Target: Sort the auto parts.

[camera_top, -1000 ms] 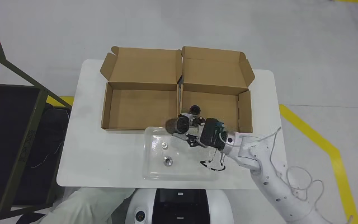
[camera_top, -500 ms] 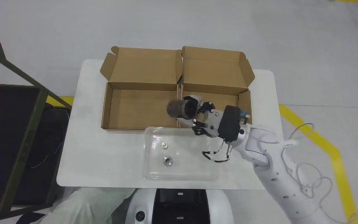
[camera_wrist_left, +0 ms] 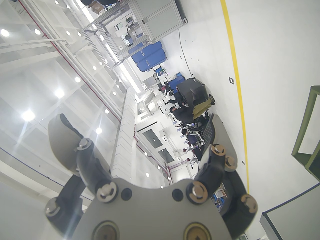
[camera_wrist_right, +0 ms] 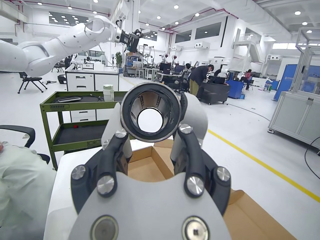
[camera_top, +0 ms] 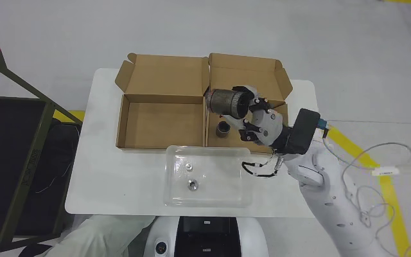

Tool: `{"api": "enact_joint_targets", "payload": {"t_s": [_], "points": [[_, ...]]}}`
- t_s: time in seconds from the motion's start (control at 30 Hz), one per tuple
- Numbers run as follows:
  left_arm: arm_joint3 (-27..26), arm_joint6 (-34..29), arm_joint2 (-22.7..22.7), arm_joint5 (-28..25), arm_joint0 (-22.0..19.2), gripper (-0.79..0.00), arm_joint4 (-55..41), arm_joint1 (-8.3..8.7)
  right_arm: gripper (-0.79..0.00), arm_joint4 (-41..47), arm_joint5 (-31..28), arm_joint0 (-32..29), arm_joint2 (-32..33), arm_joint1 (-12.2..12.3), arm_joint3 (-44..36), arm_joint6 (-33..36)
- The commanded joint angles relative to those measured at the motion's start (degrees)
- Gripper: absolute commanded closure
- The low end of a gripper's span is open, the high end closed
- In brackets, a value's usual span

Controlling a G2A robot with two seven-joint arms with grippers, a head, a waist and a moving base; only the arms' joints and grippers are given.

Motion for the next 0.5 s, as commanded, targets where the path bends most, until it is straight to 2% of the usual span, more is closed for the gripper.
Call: {"api": "enact_joint_targets", "payload": {"t_s": [0.0, 0.47], "points": [[0.0, 0.0, 0.0, 0.0, 0.0, -0.785, 0.0, 0.0, 0.0, 0.3, 0.0, 0.0, 0.6, 0.0, -0.5, -0.2], [0.0, 0.0, 0.0, 0.0, 0.0, -0.785, 0.0, 0.0, 0.0, 1.3, -0.9, -1.3, 3.3, 0.0, -1.6, -1.4]]}}
